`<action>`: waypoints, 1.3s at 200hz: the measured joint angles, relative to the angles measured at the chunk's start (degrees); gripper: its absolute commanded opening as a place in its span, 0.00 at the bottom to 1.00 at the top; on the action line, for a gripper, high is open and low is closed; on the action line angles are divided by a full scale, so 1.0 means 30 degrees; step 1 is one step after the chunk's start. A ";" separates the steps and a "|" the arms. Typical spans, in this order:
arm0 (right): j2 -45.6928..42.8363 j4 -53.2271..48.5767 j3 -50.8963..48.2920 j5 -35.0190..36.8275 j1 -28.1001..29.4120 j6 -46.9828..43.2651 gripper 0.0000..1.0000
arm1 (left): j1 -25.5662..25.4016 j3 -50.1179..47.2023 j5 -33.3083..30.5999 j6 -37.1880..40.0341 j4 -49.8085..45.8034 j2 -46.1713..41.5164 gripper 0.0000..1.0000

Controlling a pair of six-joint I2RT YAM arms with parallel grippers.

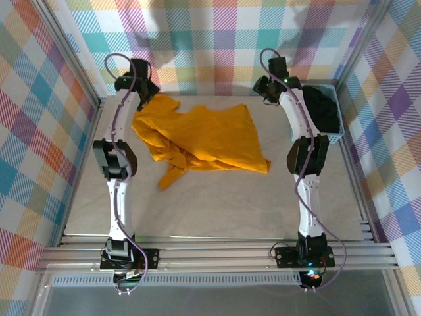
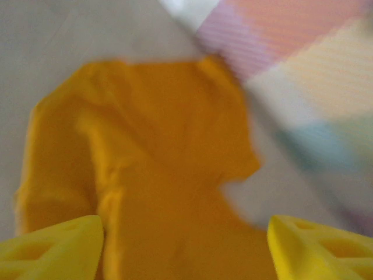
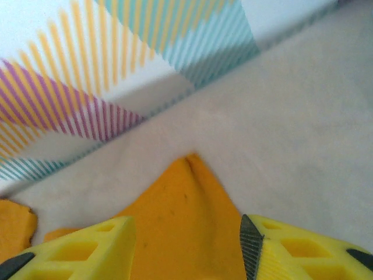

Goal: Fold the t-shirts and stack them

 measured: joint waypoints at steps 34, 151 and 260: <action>-0.5785 0.3184 -1.0877 -0.1260 0.0379 0.0357 0.52 | -0.2244 -1.3136 0.0954 0.0539 0.0729 -0.8029 0.70; -1.2764 0.7067 -2.5427 -0.3825 0.0168 0.1457 0.52 | -0.5464 -1.6684 0.2521 0.1239 0.3745 -0.5705 0.36; -0.7992 0.6834 -2.1449 -0.4430 -0.0743 -0.2718 0.42 | -0.5340 -1.8163 0.0634 0.2113 0.3446 -0.7584 0.00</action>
